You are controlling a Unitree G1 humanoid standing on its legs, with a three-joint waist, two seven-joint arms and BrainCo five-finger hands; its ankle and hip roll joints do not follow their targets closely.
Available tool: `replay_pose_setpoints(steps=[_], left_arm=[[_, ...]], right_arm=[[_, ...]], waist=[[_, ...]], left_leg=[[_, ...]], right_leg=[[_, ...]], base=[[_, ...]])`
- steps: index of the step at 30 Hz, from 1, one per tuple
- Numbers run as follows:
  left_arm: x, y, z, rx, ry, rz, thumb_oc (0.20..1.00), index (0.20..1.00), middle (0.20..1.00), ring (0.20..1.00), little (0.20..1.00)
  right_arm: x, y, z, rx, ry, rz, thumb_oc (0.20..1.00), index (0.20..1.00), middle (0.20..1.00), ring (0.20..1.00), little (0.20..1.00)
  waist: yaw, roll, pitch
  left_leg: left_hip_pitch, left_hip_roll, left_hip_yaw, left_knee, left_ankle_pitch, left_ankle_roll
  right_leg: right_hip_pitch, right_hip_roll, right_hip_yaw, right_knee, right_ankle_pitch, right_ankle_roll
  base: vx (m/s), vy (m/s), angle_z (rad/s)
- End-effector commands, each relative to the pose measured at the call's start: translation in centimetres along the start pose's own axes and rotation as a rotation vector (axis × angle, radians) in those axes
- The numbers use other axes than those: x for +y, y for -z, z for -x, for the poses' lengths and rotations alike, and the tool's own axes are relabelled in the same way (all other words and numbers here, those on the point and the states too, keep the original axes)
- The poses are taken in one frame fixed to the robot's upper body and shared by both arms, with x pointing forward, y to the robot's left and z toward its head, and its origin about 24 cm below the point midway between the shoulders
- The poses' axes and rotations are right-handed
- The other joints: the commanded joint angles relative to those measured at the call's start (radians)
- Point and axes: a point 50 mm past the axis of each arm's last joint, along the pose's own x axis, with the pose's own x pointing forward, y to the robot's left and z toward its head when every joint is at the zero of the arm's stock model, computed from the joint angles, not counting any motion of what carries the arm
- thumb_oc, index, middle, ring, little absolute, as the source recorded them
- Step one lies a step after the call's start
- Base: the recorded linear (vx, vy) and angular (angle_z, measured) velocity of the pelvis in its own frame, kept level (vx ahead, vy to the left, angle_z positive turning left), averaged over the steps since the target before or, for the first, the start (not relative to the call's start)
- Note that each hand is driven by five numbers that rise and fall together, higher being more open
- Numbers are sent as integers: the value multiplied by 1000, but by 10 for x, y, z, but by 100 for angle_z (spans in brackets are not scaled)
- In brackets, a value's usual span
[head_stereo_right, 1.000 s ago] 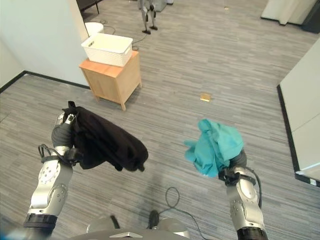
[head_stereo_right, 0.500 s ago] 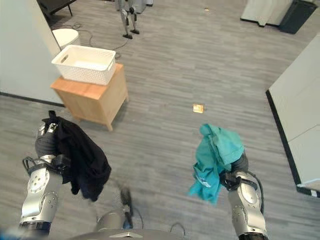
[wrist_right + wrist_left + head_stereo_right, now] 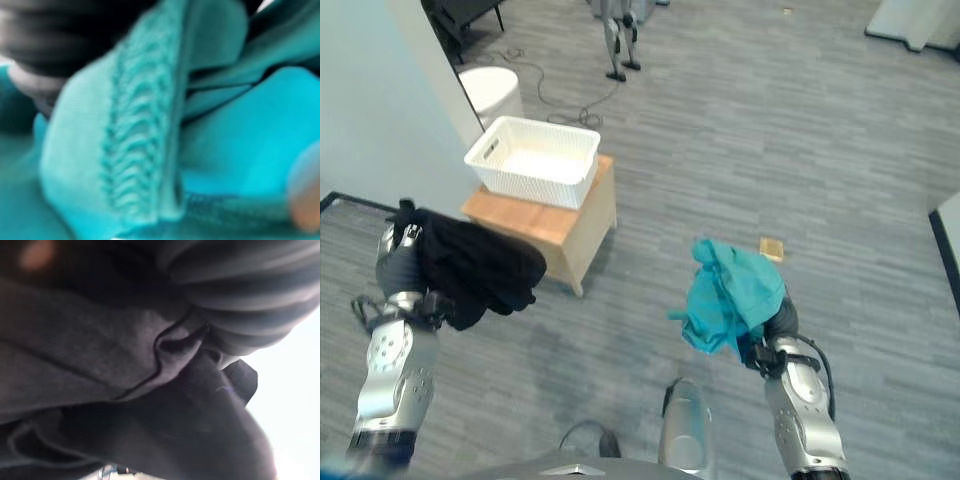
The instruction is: Pick up bed clothes into laundry basket.
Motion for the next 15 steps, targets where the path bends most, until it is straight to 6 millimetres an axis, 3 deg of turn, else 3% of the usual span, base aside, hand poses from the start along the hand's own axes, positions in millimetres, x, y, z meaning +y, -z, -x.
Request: replay_pose_setpoints(steps=[1, 5, 6, 9, 13, 15], left_arm=[[-17, -24, -3, -125, 143, -41, 200, 200, 200, 200, 200], [-18, -19, -1, -108, 133, 10, 200, 200, 200, 200, 200], [-21, -20, -4, -117, 122, 54, 200, 200, 200, 200, 200], [-23, -25, -6, -148, 103, 103, 200, 200, 200, 200, 200], [-20, -28, -4, -160, 76, 107, 200, 200, 200, 200, 200], [-15, -28, -3, -162, 57, 86, 200, 200, 200, 200, 200]], right_arm=[[-2, -30, -14, -143, -23, -8, 200, 200, 200, 200, 200], [-7, -38, -17, -183, -7, -13, 200, 200, 200, 200, 200], [-12, -44, -19, -213, 19, -23, 200, 200, 200, 200, 200], [-11, -48, -22, -231, 20, -24, 200, 200, 200, 200, 200], [-17, -55, -22, -245, 31, 7, 200, 200, 200, 200, 200], [-17, -58, -23, -257, 32, 12, 200, 200, 200, 200, 200]], waist=[[-10, -36, -43], [-6, -31, -71], [-4, -41, -69], [2, -55, -61], [13, -67, -63], [19, -62, -59]], left_leg=[[-64, 97, 20, 1, 96, -57], [-59, 123, 15, 25, 94, -83], [-97, 154, 26, 143, 134, -117], [-149, 171, 0, 252, 150, -133], [-208, 196, 37, 138, 164, -134], [-243, 199, 66, 106, 197, -139]], right_leg=[[244, 3, -6, -111, 110, 25], [287, 31, -8, -134, 93, 0], [318, 28, -35, -142, 81, -19], [355, 32, -64, -175, 77, -37], [400, 14, -92, -218, 61, -24], [403, 16, -95, -219, 54, -23]], base=[[221, -162, 83], [284, -192, 23], [123, -139, 7], [139, -161, 9], [188, -33, 21], [101, 40, 11]])
